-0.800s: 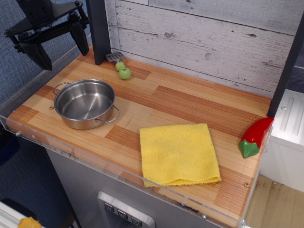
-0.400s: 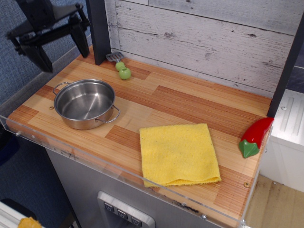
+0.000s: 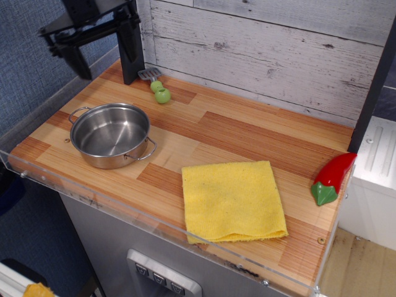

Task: Put the spatula on the yellow cloth.

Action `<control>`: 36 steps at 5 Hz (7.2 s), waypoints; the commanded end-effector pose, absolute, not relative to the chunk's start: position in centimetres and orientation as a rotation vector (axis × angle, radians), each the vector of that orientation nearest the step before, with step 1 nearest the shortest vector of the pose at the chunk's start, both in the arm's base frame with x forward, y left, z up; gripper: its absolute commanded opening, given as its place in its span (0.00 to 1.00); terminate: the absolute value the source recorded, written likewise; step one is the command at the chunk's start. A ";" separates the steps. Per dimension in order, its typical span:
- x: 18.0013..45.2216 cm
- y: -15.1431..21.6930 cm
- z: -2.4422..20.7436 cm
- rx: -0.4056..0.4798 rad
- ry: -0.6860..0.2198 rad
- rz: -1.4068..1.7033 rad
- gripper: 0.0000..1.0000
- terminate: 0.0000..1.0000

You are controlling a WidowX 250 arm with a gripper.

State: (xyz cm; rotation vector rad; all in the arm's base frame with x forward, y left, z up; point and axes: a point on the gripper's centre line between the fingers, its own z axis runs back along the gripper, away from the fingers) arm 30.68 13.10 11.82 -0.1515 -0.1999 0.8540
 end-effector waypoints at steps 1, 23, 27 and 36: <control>35.4 13.1 12.0 -0.179 -0.249 0.880 1.00 0.00; 25.5 2.4 13.3 -0.222 -0.316 0.455 0.00 0.00; 24.4 -2.4 4.9 -0.157 -0.226 0.337 0.00 0.00; 26.1 -0.6 9.8 -0.180 -0.296 0.438 1.00 0.00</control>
